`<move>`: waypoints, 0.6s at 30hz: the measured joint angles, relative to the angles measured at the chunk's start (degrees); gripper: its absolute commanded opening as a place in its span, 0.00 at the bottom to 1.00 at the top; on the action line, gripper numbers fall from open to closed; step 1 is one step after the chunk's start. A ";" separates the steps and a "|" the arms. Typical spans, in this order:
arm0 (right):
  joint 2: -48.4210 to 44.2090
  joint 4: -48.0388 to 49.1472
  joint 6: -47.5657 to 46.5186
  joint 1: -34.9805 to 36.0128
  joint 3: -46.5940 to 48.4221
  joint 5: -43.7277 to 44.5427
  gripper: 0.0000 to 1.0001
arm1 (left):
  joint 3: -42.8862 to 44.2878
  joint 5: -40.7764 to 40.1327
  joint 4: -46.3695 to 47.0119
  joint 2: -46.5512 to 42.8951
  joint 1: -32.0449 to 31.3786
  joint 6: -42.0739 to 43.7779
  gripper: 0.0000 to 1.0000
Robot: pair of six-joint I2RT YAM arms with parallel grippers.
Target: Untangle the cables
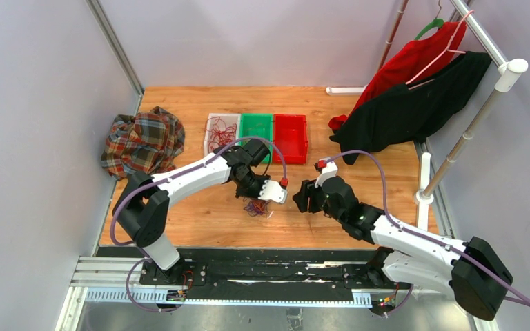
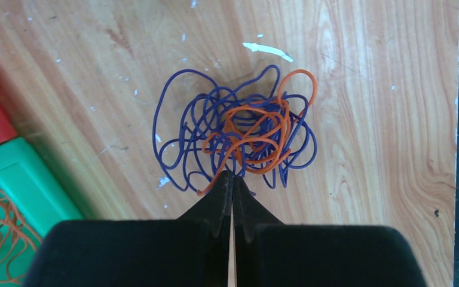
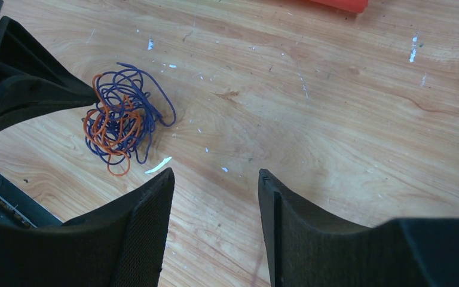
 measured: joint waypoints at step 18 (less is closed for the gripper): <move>1.53 3.08 1.11 -0.94 -0.79 -2.69 0.57 | 3.91 3.21 -7.52 -5.14 -0.04 -2.86 0.53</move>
